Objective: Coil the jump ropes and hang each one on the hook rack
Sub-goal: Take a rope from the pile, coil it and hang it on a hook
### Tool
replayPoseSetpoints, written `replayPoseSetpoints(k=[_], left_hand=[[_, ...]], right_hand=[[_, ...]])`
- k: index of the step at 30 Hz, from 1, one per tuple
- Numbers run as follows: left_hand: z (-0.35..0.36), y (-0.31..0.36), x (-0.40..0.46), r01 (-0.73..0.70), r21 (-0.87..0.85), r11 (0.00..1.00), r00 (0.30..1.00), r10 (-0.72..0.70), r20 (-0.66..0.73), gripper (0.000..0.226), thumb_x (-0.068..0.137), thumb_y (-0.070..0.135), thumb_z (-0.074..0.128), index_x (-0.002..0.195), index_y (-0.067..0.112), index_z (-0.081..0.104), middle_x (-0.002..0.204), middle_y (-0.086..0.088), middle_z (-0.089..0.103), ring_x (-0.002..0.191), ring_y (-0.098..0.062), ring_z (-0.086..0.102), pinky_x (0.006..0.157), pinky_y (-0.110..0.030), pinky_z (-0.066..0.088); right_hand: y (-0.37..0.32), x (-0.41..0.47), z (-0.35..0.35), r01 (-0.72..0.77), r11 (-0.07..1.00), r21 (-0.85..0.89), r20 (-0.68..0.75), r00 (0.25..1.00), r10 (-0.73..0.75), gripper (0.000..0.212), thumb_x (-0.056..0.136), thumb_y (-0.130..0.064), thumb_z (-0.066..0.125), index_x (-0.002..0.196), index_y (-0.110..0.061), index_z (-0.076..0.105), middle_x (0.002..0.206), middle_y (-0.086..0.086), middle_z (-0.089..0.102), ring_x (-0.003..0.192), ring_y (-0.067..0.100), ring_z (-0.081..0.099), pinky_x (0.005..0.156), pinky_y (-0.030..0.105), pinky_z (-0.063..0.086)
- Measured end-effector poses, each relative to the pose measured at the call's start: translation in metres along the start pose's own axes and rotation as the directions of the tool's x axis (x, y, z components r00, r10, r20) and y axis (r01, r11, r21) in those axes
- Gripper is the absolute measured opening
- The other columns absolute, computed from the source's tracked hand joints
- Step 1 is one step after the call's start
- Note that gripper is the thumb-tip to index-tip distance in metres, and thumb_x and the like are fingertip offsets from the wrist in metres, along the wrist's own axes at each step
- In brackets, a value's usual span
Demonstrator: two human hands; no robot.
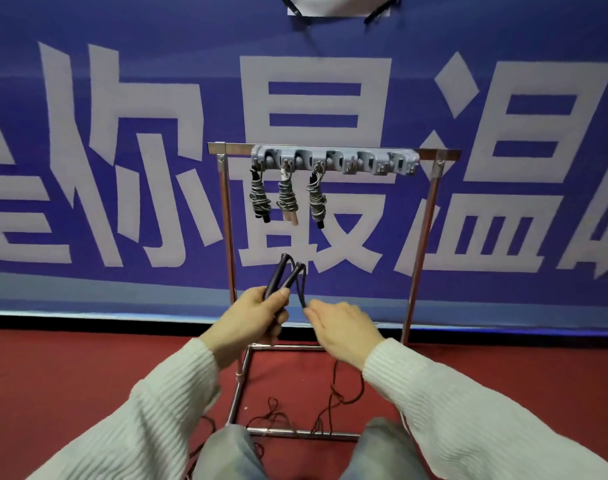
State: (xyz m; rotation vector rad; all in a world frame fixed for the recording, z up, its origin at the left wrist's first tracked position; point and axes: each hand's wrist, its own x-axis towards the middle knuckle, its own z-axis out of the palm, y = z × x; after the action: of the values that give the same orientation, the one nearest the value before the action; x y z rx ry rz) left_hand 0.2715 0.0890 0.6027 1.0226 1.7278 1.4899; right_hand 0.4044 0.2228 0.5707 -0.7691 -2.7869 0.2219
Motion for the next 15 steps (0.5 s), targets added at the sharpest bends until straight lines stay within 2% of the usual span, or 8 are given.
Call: replayPoseSetpoints(k=[1, 3, 5, 7, 9, 11, 13, 15], left_hand=[[-0.001, -0.007, 0.006, -0.055, 0.266, 0.962, 0.997, 0.069, -0.044, 0.023, 0.107, 0.031, 0.048, 0.090, 0.015, 0.046, 0.067, 0.001, 0.049, 0.055, -0.019, 0.045, 0.054, -0.030, 0.039], [-0.005, -0.022, 0.016, -0.079, 0.753, 0.653, 0.984, 0.173, -0.047, 0.016, 0.107, 0.033, 0.044, 0.101, 0.017, 0.043, 0.081, -0.005, 0.061, 0.071, -0.031, 0.056, 0.063, -0.038, 0.041], [-0.005, -0.030, 0.015, -0.079, 0.950, 0.303, 0.990, 0.136, 0.039, 0.016, 0.107, 0.033, 0.039, 0.116, 0.020, 0.040, 0.097, -0.014, 0.067, 0.087, -0.040, 0.063, 0.068, -0.041, 0.042], [0.002, -0.033, 0.002, -0.263, 0.954, 0.144, 0.964, 0.070, 0.255, 0.023, 0.108, 0.036, 0.036, 0.125, 0.021, 0.040, 0.102, -0.014, 0.069, 0.090, -0.040, 0.064, 0.069, -0.042, 0.045], [0.006, -0.026, -0.014, -0.460, 0.873, 0.163, 0.888, 0.087, 0.452, 0.030, 0.107, 0.045, 0.038, 0.127, 0.024, 0.044, 0.105, -0.009, 0.070, 0.090, -0.033, 0.066, 0.073, -0.043, 0.050], [0.004, -0.012, -0.027, -0.546, 0.786, 0.289, 0.837, 0.159, 0.523, 0.033, 0.104, 0.054, 0.040, 0.122, 0.029, 0.050, 0.095, 0.001, 0.069, 0.080, -0.020, 0.064, 0.072, -0.036, 0.049], [-0.001, -0.001, -0.038, -0.536, 0.654, 0.534, 0.841, 0.269, 0.469, 0.031, 0.104, 0.055, 0.039, 0.104, 0.030, 0.057, 0.072, 0.007, 0.061, 0.059, -0.011, 0.054, 0.061, -0.030, 0.044], [0.000, 0.003, -0.047, -0.532, 0.482, 0.696, 0.846, 0.414, 0.336, 0.032, 0.106, 0.048, 0.041, 0.085, 0.029, 0.055, 0.061, 0.011, 0.049, 0.052, -0.007, 0.042, 0.052, -0.026, 0.035]], right_hand=[[-0.008, 0.001, -0.004, 0.038, 0.995, -0.092, 0.078, 0.997, -0.031, 0.032, 0.109, -0.038, 0.030, 0.105, -0.017, 0.053, 0.098, 0.016, 0.064, 0.090, 0.041, 0.060, 0.069, 0.043, 0.041], [-0.025, 0.001, -0.020, 0.143, 0.978, -0.148, 0.234, 0.966, -0.106, 0.031, 0.108, -0.035, 0.034, 0.100, -0.014, 0.055, 0.103, 0.017, 0.064, 0.093, 0.040, 0.059, 0.071, 0.042, 0.041], [-0.034, 0.005, -0.044, 0.273, 0.948, -0.164, 0.318, 0.924, -0.211, 0.031, 0.108, -0.035, 0.036, 0.094, -0.017, 0.057, 0.105, 0.012, 0.066, 0.091, 0.034, 0.059, 0.075, 0.040, 0.042], [-0.037, 0.012, -0.072, 0.346, 0.926, -0.150, 0.353, 0.893, -0.277, 0.033, 0.108, -0.036, 0.039, 0.092, -0.018, 0.063, 0.095, 0.000, 0.065, 0.084, 0.019, 0.055, 0.075, 0.033, 0.039], [-0.032, 0.016, -0.086, 0.332, 0.943, 0.004, 0.402, 0.863, -0.305, 0.035, 0.107, -0.036, 0.046, 0.080, -0.020, 0.060, 0.077, -0.011, 0.056, 0.068, 0.004, 0.051, 0.064, 0.021, 0.036], [-0.020, 0.017, -0.084, 0.200, 0.917, 0.344, 0.406, 0.849, -0.337, 0.039, 0.106, -0.034, 0.052, 0.070, -0.018, 0.054, 0.064, -0.012, 0.047, 0.054, 0.003, 0.044, 0.055, 0.016, 0.033], [-0.008, 0.010, -0.071, 0.005, 0.712, 0.702, 0.356, 0.863, -0.358, 0.038, 0.104, -0.033, 0.054, 0.069, -0.017, 0.052, 0.061, -0.007, 0.041, 0.052, 0.008, 0.035, 0.051, 0.022, 0.029], [0.001, 0.002, -0.051, -0.197, 0.414, 0.889, 0.344, 0.883, -0.319, 0.034, 0.102, -0.029, 0.051, 0.069, -0.024, 0.056, 0.060, -0.007, 0.038, 0.048, 0.007, 0.027, 0.046, 0.023, 0.018]])
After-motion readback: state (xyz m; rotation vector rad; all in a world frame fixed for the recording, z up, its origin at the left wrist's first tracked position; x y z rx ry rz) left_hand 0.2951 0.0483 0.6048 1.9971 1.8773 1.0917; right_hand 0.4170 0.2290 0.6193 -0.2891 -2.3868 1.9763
